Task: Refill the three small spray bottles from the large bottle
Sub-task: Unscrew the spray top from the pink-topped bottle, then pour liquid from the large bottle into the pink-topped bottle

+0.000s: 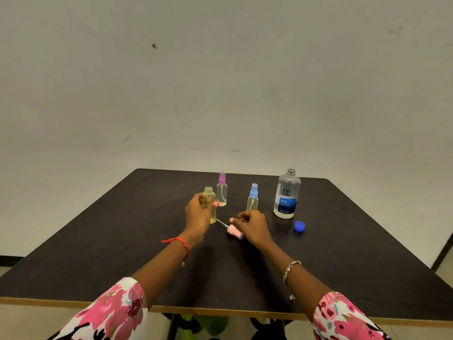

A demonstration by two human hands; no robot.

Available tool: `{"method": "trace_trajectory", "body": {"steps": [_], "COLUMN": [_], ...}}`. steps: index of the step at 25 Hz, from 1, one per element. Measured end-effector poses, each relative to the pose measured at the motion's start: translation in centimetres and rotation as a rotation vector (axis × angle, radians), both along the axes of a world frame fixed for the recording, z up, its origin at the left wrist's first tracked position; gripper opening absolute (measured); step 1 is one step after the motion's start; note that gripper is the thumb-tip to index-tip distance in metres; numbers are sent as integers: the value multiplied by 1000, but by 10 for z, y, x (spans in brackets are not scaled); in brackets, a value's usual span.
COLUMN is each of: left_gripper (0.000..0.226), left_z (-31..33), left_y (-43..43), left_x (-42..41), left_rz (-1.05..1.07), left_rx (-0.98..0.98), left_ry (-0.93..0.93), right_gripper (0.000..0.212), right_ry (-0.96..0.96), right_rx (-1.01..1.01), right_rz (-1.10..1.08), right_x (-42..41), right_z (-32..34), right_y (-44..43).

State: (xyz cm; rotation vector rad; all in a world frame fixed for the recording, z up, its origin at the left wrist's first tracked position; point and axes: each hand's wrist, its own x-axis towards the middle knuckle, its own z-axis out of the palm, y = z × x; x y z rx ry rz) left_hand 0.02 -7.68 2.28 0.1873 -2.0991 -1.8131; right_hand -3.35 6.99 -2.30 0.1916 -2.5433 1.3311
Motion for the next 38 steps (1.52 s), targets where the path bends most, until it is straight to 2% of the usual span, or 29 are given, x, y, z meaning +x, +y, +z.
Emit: {"method": "trace_trajectory", "body": {"steps": [3,8,13,28,31,35,36,38], "left_gripper": [35,36,37,36,37,38,38,38], "left_z": [-4,-8,-7,-8,-7,-8,-8,-7], "left_y": [2,6,7,3,3,2,2,2], "left_x": [-1,-2,0,0,-1,-3,-3,-5], "left_rz": [-3,-5,-19,2,-2,-12,-16,-26], "left_rx": [-9,-14,-8,14,13,5,3,4], "left_ry": [-5,-32,-31,-24,-31,-47,-46,-34], "right_gripper": [28,40,34,40,26,9,18,53], "right_ry": [73,-189,-185,-129,-8,197,245,293], "right_rx": [-59,266,247,146,76,-203,-252,-301], "right_rz": [0,319,257,186,75,-278,-354,-480], "right_x": [3,8,6,5,6,-1,-5,-19], "right_z": [16,14,6,3,8,30,37,49], "right_y": [9,11,0,-4,4,29,36,53]}}
